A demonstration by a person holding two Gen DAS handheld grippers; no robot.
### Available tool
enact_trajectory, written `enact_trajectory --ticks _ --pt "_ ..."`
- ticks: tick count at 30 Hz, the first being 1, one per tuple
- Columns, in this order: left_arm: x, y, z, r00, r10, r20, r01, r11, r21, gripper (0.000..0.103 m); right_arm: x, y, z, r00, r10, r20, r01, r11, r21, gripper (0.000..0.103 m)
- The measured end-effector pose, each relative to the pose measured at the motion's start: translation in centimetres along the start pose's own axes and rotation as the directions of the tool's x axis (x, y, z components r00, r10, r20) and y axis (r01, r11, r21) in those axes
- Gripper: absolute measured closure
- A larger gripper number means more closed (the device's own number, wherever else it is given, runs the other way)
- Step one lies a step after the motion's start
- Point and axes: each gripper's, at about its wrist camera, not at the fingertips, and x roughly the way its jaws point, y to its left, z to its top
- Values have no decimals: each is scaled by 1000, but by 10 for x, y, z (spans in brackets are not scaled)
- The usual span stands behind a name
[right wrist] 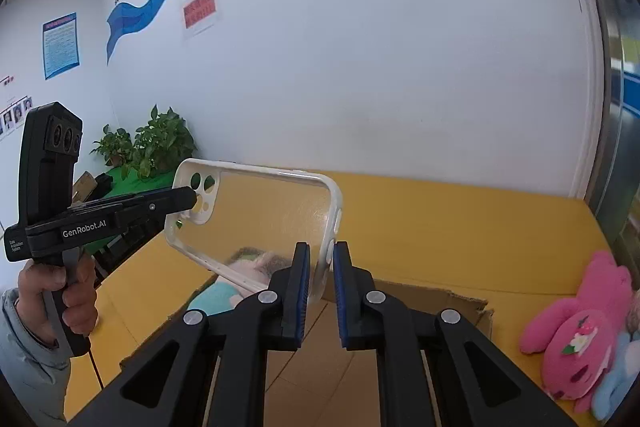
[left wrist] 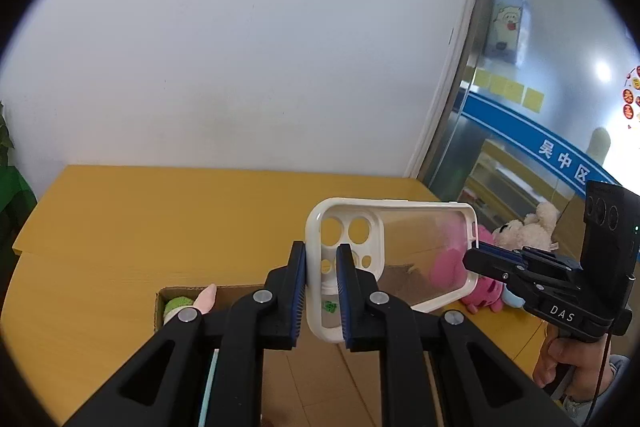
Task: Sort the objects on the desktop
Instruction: 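Lift the phone case with the left gripper and carry it over the box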
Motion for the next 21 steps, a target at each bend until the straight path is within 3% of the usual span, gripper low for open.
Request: enact_trajectory --ticks 5,11,16,21 --pt "71 30 -29 989 -10 -149 0 998 -70 90 66 -33 -26 993 12 -114 1 993 115 92" --pt "130 38 -62 954 32 -299 -61 994 -88 90 138 -65 -70 962 12 -273 43 980 194 91" --pt "171 41 -78 905 104 -412 -141 988 -59 88 176 -88 -94 937 50 -347 47 963 265 91" --pt "201 47 -96 839 188 -510 -231 973 -22 87 209 -98 -121 896 88 -436 64 945 322 91"
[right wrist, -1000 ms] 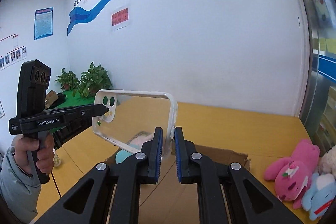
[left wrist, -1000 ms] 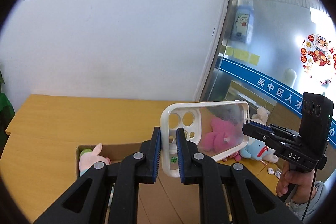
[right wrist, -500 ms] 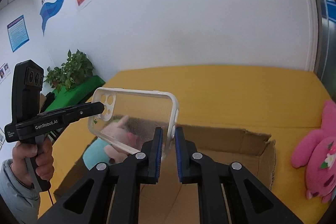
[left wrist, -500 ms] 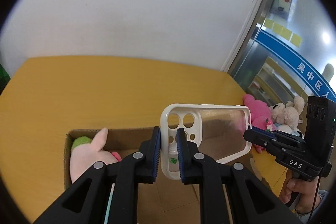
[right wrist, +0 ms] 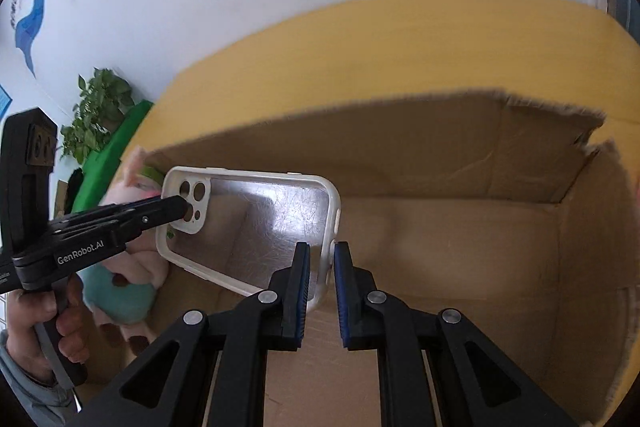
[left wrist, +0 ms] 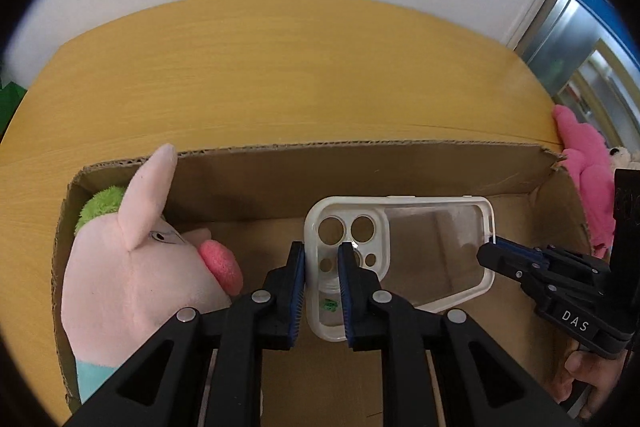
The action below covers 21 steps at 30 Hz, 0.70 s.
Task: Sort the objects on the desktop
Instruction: 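Lift the phone case with the left gripper and carry it over the box, then lower the phone case into the box and open the left gripper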
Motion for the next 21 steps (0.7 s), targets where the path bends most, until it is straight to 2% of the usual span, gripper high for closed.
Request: enact_trajectory --ticks 4,7,9,10,11,13,15,16,17,18,20,21 --pt "11 -9 0 995 93 -32 -92 995 31 86 18 -2 -6 999 -18 -29 19 1000 13 90" --pt "11 -12 -1 993 111 -40 -110 994 19 85 15 0 -5 997 -68 -22 68 998 -17 88" --pt "4 -16 -3 994 106 -29 -106 994 20 85 4 1 -4 996 -91 -5 91 996 -8 67" --pt "-1 -17 -5 993 113 -23 -113 993 21 83 -4 3 -5 996 -94 11 94 996 -10 50" --pt "-12 -16 -8 991 134 -6 -134 991 19 82 -16 6 -6 995 -95 39 96 995 -21 42" --pt "-40 -13 -16 987 148 60 -150 989 17 82 -48 15 -12 989 -97 108 103 993 -55 40" --pt "-78 -8 -29 979 138 153 -139 990 -4 79 -82 21 -21 982 -74 174 87 994 -70 32" --pt "-98 -5 -37 971 139 196 -139 990 -13 72 -97 23 -27 977 -65 204 82 994 -76 22" --pt "-123 -5 -51 953 160 257 -160 987 -20 61 -114 26 -35 969 -61 239 83 993 -85 11" --pt "-144 -6 -64 929 196 314 -198 980 -25 54 -131 31 -43 959 -77 272 105 990 -90 7" --pt "-187 -22 -95 857 251 450 -272 962 -19 19 -150 48 -52 944 -122 307 159 982 -99 4" --pt "-207 -30 -111 820 238 521 -279 960 0 17 -158 56 -58 940 -128 318 171 979 -111 4"
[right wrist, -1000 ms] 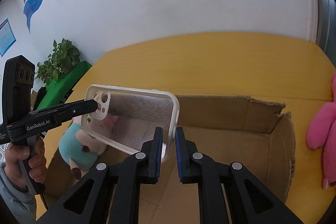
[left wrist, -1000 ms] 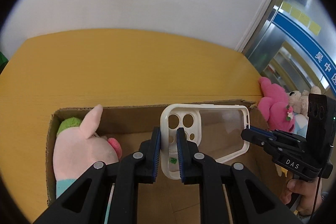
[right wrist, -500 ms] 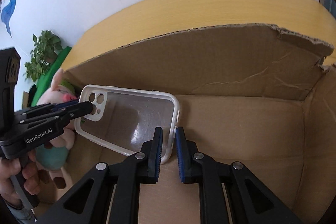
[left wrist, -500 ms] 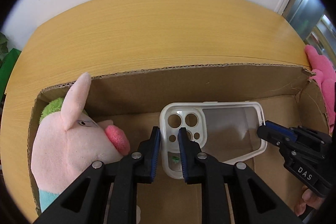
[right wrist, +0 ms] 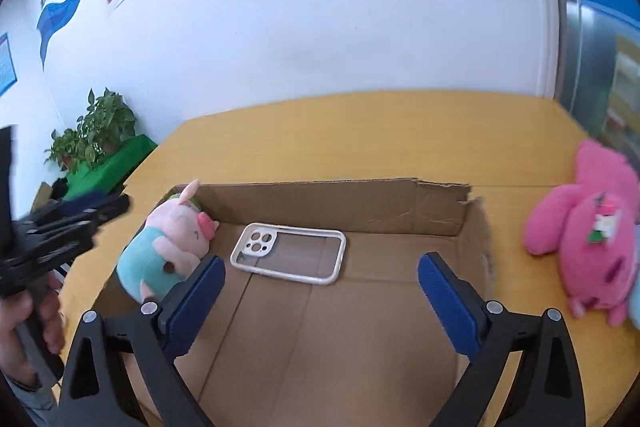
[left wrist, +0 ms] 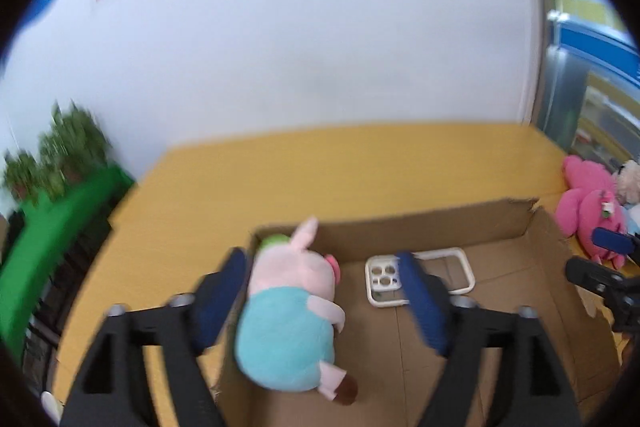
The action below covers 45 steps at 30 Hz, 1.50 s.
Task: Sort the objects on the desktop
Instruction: 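Lower the phone case into the box and open the left gripper, then move the left gripper down to the black charger box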
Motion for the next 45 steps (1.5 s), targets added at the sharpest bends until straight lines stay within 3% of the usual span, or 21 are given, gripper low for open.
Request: enact_trajectory --ticks 2,7,12,14,20,34,40,42,45 --pt "-42 0 -10 995 -59 80 57 998 21 17 -23 12 -11 1000 -17 21 17 1000 -26 1" --pt "-95 -5 -44 973 -194 121 201 979 -45 17 -80 23 -63 999 -26 37 27 999 -33 1" --pt "-107 -11 -82 976 -196 97 202 978 -49 17 -125 35 -117 996 -81 47 85 994 -75 1" --pt "-114 -14 -90 969 -228 95 235 969 -75 17 -133 39 -134 993 -106 55 111 990 -88 1" --pt "-133 -29 -119 967 -239 88 245 967 -63 17 -147 47 -176 991 -128 44 132 985 -108 1" --pt "-141 -36 -151 949 -311 40 314 947 -64 17 -156 60 -211 989 -139 49 145 979 -146 1" --pt "-124 -23 -173 906 -417 -76 401 901 -165 17 -156 52 -236 995 -91 -32 85 983 -160 1" --pt "-125 -20 -187 901 -422 -101 401 899 -173 17 -152 45 -255 994 -29 -106 13 989 -149 1" --pt "-126 -13 -208 881 -452 -139 418 882 -218 17 -142 35 -281 978 51 -203 -73 992 -105 1"
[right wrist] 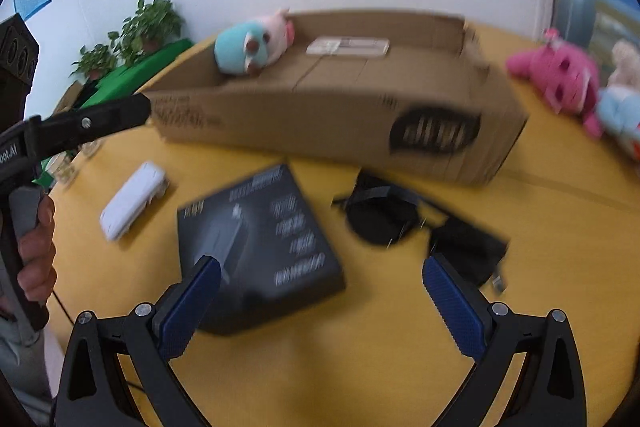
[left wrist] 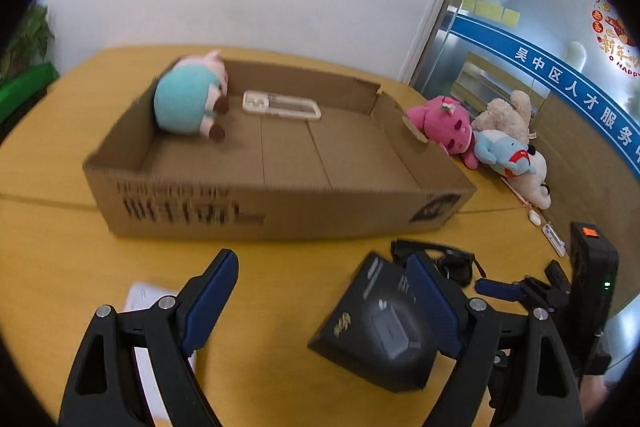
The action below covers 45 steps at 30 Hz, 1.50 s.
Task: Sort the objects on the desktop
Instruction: 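Move the left gripper down to the black charger box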
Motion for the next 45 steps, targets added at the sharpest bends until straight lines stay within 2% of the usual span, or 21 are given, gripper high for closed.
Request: enact_trajectory --ticks 4,7,12,15,18,19,23,24,26,28,31,34,37,39,41,44,45 --pt "5 5 -21 997 -40 -73 38 999 -34 18 8 -6 -14 987 160 -10 -159 987 35 1" --pt "16 7 -31 984 -114 -139 103 991 -82 19 10 -4 -14 983 183 -5 -183 983 -8 1" --pt "30 10 -41 968 -173 -184 149 979 -138 20 17 -5 -8 970 243 7 -243 969 -43 1" --pt "33 13 -47 960 -190 -207 161 976 -149 22 21 8 -11 946 321 -33 -323 943 -77 0" --pt "30 20 -49 961 -186 -204 156 975 -158 22 16 27 -20 899 432 -78 -439 889 -132 1" --pt "30 22 -49 962 -184 -203 153 975 -161 22 13 33 -24 896 437 -82 -444 882 -159 1" --pt "35 28 -50 957 -197 -214 163 973 -166 22 20 38 -25 954 288 -82 -299 932 -204 1" --pt "38 27 -50 954 -209 -215 175 970 -169 22 24 38 -23 963 258 -81 -269 942 -200 1" --pt "44 26 -51 948 -221 -228 186 968 -165 29 33 32 -16 978 194 -83 -205 965 -161 0" --pt "48 24 -51 944 -225 -243 192 970 -150 31 37 31 -11 973 214 -88 -224 967 -122 1" --pt "50 21 -50 935 -245 -255 219 967 -127 33 34 49 -10 964 250 -91 -263 946 -189 1" --pt "51 23 -47 938 -235 -254 212 970 -116 33 35 57 -9 981 170 -89 -188 945 -266 1" --pt "54 25 -42 942 -224 -249 199 972 -121 33 38 51 -7 994 83 -66 -99 955 -280 1" --pt "59 26 -38 941 -227 -251 205 972 -113 33 38 47 -4 993 99 -64 -112 963 -247 1" --pt "66 25 -36 930 -255 -266 229 965 -124 33 37 50 -3 989 134 -61 -145 962 -233 1" --pt "67 16 -35 931 -234 -280 219 972 -85 31 35 57 -5 970 229 -85 -243 935 -258 0" --pt "64 12 -36 930 -231 -284 223 973 -62 31 33 58 -6 969 233 -84 -247 932 -264 0"
